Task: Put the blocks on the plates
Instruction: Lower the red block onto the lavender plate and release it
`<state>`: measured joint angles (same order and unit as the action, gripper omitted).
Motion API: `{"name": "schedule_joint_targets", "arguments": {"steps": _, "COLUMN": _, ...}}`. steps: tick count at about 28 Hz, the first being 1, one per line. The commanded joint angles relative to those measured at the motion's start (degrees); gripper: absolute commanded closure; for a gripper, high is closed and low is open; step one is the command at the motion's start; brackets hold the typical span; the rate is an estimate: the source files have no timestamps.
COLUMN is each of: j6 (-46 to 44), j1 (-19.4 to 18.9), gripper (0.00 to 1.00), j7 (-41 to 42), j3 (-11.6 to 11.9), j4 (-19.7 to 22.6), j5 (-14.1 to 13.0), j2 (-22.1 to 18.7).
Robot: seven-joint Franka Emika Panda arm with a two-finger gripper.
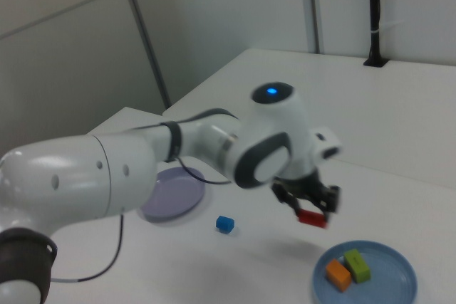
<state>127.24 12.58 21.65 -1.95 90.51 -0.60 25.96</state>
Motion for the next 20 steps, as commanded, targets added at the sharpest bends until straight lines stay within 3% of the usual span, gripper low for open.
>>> {"name": "schedule_joint_targets", "arguments": {"steps": 1, "j6": -1.65, "j1": -9.84, "gripper": 0.6, "j7": -7.4, "j3": 0.54, "j4": 1.07, "j5": 0.95, "j2": -1.44}}
{"name": "schedule_joint_targets", "arguments": {"steps": 9, "j6": -1.12, "j1": -21.09, "gripper": 0.6, "j7": -15.13, "j3": 0.54, "j4": 0.81, "j5": 1.3, "j2": -1.09}}
{"name": "schedule_joint_targets", "arguments": {"steps": 20, "j6": 1.78, "j1": -30.24, "gripper": 0.58, "j7": -24.98, "j3": 0.54, "j4": 0.81, "j5": 8.24, "j2": 1.99}}
